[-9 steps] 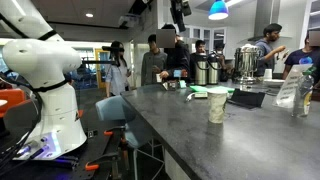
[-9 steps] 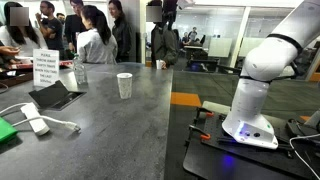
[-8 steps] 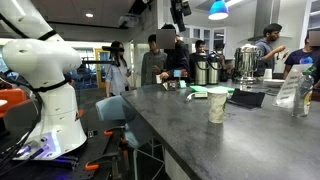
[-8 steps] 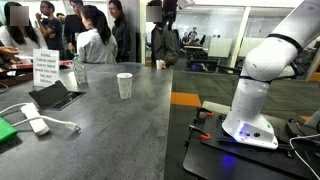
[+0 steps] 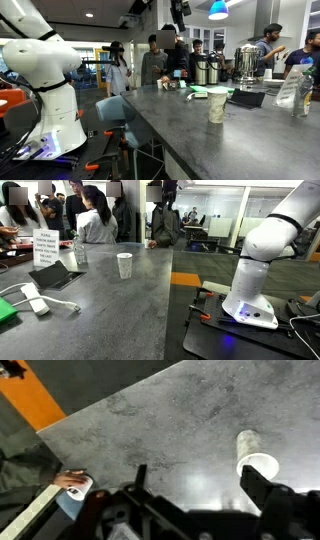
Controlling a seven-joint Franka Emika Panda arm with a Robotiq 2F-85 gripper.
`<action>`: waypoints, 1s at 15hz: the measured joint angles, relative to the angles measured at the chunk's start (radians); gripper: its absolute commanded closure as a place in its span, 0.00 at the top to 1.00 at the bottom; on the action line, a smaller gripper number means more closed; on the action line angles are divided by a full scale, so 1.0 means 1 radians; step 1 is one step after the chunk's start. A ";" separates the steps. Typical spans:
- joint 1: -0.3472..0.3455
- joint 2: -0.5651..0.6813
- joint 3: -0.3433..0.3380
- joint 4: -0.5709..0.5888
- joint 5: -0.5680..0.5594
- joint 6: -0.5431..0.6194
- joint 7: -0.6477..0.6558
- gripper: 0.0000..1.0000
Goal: Remove the marker from the cup and put it on the table
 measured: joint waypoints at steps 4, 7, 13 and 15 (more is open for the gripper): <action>0.001 0.002 0.002 0.000 0.000 0.000 0.007 1.00; 0.001 0.035 0.034 0.006 0.000 -0.002 0.138 1.00; 0.002 0.200 0.156 0.073 -0.001 -0.002 0.580 1.00; 0.003 0.269 0.176 0.104 -0.004 -0.002 0.715 1.00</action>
